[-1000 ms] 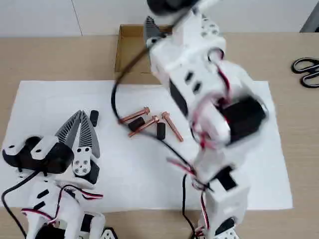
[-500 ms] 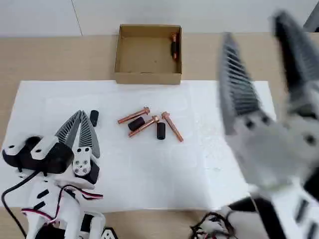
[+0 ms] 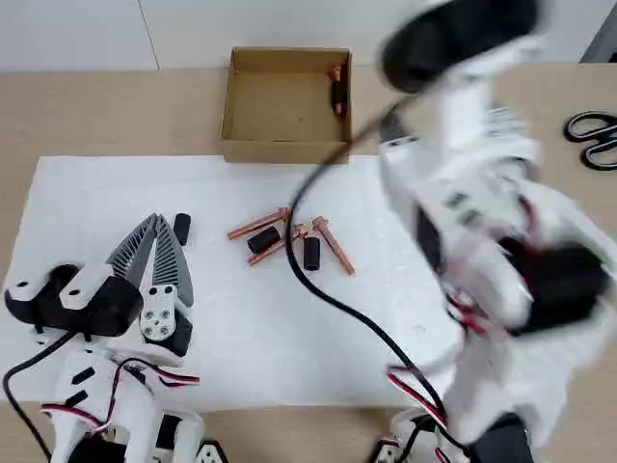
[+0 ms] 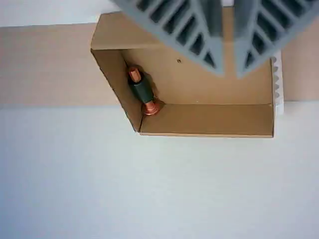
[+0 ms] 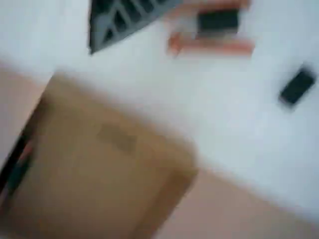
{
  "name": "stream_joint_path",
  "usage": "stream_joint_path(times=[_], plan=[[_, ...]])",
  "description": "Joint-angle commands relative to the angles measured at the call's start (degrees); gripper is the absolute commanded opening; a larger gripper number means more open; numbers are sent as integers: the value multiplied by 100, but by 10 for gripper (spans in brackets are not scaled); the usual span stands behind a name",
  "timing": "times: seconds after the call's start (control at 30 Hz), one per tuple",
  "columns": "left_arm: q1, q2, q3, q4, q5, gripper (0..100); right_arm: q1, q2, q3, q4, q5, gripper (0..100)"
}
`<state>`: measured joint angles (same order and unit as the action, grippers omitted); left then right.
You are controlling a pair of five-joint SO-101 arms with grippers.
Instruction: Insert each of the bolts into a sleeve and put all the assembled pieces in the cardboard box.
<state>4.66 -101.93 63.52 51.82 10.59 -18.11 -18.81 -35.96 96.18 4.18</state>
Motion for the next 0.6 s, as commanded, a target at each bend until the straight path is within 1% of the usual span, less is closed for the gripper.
stream_joint_path(times=[0.0,0.1,0.2,0.4,0.57], plan=[[-53,-26,-4,-114,9,6,-303,-92,1609,-268,-703,231],[-53,-26,-4,-114,9,6,-541,-145,2778,-1147,-1442,231],[-53,-26,-4,-114,9,6,-725,-154,3701,-2070,-1899,231],[-53,-26,4,-114,9,6,-989,-101,5582,-3811,-3112,231],[-35,-26,4,-105,9,6,-1051,-92,6558,-4769,-3675,230]])
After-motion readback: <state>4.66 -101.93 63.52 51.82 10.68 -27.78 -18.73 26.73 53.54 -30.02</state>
